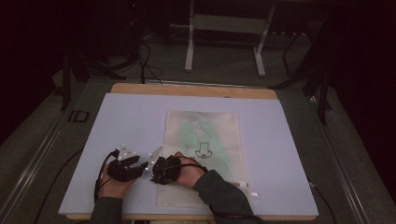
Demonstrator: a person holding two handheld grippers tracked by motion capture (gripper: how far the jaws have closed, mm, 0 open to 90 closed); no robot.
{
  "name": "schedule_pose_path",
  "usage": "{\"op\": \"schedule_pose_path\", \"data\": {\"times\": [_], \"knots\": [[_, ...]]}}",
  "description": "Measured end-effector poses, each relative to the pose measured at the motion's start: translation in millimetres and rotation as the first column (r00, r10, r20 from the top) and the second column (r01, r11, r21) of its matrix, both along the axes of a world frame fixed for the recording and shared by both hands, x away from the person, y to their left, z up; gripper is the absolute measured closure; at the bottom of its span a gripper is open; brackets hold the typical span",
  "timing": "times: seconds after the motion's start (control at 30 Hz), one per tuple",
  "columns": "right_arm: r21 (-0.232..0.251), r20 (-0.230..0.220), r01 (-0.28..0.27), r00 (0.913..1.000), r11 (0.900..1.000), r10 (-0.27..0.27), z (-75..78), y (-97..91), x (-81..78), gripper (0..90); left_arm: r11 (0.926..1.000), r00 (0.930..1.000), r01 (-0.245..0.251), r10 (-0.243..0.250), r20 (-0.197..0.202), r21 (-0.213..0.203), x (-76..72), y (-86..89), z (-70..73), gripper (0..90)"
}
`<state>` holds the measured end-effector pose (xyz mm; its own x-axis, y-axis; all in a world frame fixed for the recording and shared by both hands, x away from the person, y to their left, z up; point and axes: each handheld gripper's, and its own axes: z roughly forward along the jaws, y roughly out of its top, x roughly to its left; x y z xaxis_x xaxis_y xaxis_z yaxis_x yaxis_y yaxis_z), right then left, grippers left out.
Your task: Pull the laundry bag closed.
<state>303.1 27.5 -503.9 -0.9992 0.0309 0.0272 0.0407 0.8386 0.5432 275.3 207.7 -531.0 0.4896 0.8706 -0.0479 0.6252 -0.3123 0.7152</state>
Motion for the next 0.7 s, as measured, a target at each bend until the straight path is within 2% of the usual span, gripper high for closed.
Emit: {"op": "schedule_pose_path", "data": {"times": [0.2, 0.57, 0.7], "knots": [[0.023, 0.009, 0.008, 0.9999, 0.9997, -0.009, 7.4, -10.2, -3.3, 80.8, 1.0, 1.0, 0.0, 0.0, 0.0, -0.002, -0.1, -0.3, 0.0, 52.6], [0.031, 0.003, 0.028, 0.9996, 0.9991, -0.028, 6.3, -29.1, -5.6, 80.8, 0.9999, 0.9999, 0.011, -0.011, -0.002, 0.005, -0.4, -2.1, -0.2, 52.5], [0.039, -0.018, 0.036, 0.9992, 0.9986, -0.036, 3.8, -33.9, -4.3, 80.5, 0.9999, 0.9999, 0.015, -0.015, -0.001, 0.006, -0.9, -3.5, -0.1, 52.5]]}}
